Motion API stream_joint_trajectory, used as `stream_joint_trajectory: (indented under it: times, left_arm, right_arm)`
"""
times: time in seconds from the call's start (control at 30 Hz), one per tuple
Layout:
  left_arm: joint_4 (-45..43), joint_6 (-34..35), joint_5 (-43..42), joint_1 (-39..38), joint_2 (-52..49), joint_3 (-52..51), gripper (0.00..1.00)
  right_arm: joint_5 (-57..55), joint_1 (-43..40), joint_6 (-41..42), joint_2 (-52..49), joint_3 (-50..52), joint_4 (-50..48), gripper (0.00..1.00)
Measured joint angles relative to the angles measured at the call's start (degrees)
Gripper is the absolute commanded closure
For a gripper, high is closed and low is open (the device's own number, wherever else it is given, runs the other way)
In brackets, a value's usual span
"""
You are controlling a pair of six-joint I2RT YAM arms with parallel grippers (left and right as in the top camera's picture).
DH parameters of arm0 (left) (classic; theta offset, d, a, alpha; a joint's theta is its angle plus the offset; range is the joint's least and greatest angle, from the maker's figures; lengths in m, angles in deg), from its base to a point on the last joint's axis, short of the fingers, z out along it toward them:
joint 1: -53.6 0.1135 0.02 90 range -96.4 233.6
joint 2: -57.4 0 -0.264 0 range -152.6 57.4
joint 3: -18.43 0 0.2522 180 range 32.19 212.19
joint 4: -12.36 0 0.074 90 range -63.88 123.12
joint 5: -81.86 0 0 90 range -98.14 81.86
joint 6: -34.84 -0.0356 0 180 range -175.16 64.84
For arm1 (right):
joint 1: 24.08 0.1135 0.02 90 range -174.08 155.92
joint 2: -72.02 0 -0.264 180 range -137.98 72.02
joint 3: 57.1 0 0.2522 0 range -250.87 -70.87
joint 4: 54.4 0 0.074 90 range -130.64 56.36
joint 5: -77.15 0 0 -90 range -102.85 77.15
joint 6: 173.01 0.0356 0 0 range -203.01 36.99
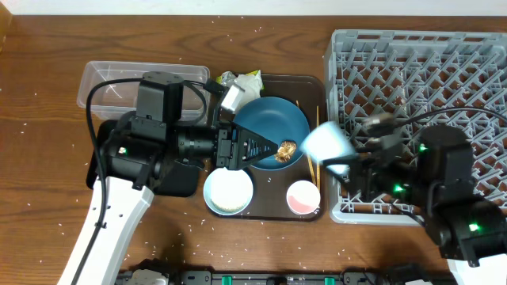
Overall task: Sort waste into correct bins and load items into the dishwasher rack
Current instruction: 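Lower the light blue cup into the dish rack with the right gripper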
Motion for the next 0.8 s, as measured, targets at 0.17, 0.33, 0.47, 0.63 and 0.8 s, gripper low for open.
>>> stream_joint_trajectory:
  times: [0.17,0.33,0.47,0.63,0.8]
  left_arm:
    - [0.0,0.0,0.0,0.8,0.0,0.0,0.24]
    - [0.0,0.0,0.0,0.8,0.0,0.0,0.24]
    - [0.0,0.0,0.0,0.8,0.0,0.0,0.24]
    - [0.1,0.0,0.0,0.8,0.0,0.0,0.24]
    - [0.2,0.0,0.0,0.8,0.0,0.0,0.24]
  right_arm:
    - [-12.6,-10.6,1.6,-0.3,-2.6,10.7,0.59]
    - [-21.8,-21.7,2.4,-3.6,-9.6,17.6,0.6]
    - [-26.3,-30.2,2.9,-8.7,-13.7,19.9,0.6]
    - [-29.0,-36.8,3.6,-16.8,-14.6,22.6,0.6]
    - [-29.9,-40.2,3.9,-26.0,-14.6,24.0,0.59]
